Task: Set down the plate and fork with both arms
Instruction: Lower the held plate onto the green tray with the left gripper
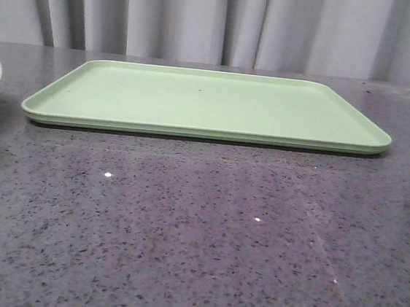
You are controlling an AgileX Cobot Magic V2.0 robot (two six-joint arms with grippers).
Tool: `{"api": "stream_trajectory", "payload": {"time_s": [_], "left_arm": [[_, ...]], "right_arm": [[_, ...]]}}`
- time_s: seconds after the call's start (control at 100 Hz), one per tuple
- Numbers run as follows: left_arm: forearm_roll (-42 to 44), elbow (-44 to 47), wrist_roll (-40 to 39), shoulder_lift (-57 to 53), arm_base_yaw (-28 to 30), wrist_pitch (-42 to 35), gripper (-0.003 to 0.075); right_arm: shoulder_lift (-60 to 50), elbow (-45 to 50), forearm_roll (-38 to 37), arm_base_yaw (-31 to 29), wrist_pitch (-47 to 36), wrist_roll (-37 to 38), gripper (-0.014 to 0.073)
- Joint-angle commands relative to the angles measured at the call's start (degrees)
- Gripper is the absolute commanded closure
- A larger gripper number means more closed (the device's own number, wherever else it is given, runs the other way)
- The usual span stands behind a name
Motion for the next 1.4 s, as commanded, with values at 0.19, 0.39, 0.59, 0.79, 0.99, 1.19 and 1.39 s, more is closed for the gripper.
{"api": "stream_trajectory", "payload": {"time_s": [0.19, 0.39, 0.59, 0.79, 0.99, 1.19, 1.39], "left_arm": [[-15.8, -4.8, 3.4, -1.1, -2.1, -8.2, 0.0741], [-19.5, -6.7, 3.4, 4.1, -10.6, -11.7, 0.0741], [-25.0, -9.5, 3.4, 11.1, -20.4, -17.3, 0.0741], [-27.0, -13.5, 1.2, 17.9, -28.9, -23.4, 0.0741], [-27.1, -18.1, -2.2, 24.3, -35.6, -26.0, 0.0741], [-27.1, -19.2, -4.7, 28.8, -37.9, -26.7, 0.0741], [-26.3, -19.0, -5.6, 30.9, -37.9, -26.1, 0.0741]], "right_arm": [[0.4, -2.2, -0.2, 0.1, -4.0, -0.4, 0.0066], [0.4, -2.2, -0.2, 0.1, -4.0, -0.4, 0.0066], [0.4, -2.2, -0.2, 0.1, -3.8, -0.4, 0.0066], [0.4, -2.2, -0.2, 0.1, -3.8, -0.4, 0.0066], [0.4, -2.2, -0.2, 0.1, -3.8, -0.4, 0.0066], [0.4, -2.2, -0.2, 0.1, -3.8, -0.4, 0.0066], [0.4, -2.2, -0.2, 0.1, -3.7, -0.4, 0.0066]]}}
